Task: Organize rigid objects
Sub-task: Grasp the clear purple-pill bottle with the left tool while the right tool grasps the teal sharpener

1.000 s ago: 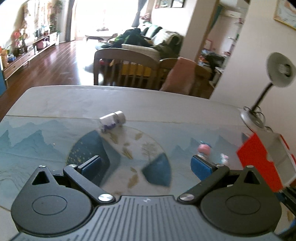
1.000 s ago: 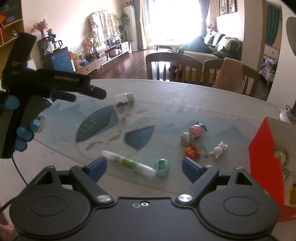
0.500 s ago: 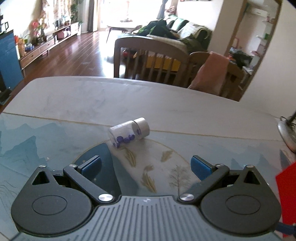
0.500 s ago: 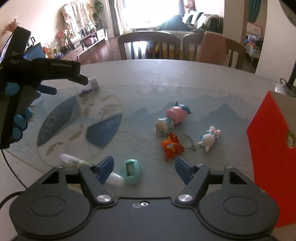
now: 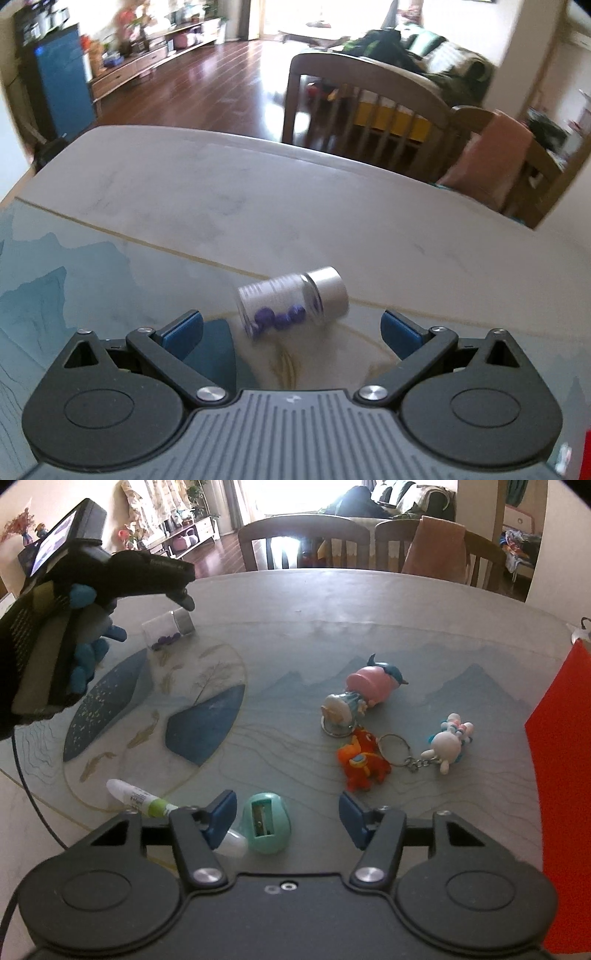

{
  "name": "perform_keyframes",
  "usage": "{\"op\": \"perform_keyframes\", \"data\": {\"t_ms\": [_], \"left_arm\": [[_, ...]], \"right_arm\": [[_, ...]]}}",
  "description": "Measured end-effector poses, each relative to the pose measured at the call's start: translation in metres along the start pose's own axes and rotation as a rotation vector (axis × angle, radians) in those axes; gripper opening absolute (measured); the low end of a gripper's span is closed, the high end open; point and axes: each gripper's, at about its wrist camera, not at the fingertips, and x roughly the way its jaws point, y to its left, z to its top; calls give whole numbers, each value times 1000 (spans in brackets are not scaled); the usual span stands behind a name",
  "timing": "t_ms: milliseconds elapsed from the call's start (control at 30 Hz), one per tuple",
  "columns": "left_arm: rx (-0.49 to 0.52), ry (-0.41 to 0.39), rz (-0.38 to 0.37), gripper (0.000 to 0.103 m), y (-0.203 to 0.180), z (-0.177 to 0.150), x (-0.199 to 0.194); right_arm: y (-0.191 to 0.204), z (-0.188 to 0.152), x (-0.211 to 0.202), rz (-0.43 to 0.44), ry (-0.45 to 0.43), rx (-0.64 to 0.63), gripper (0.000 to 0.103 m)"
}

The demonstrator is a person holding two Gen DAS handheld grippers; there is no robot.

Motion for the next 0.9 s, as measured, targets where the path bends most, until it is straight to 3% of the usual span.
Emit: {"op": "perform_keyframes", "data": {"t_ms": [433, 633, 800, 900], "left_arm": [[-147, 69, 47, 103, 14, 8, 39], [-98, 52, 56, 102, 9, 5, 39], [-63, 31, 61, 101, 8, -3, 34], [-46, 9, 60, 93, 8, -5, 31]], "right_arm": [[2, 2, 12, -1, 26, -6, 49], [1, -1, 12, 2, 24, -8, 47], [4, -8, 10, -12, 22, -36, 37], [4, -9, 10, -24, 16, -41, 30]]}}
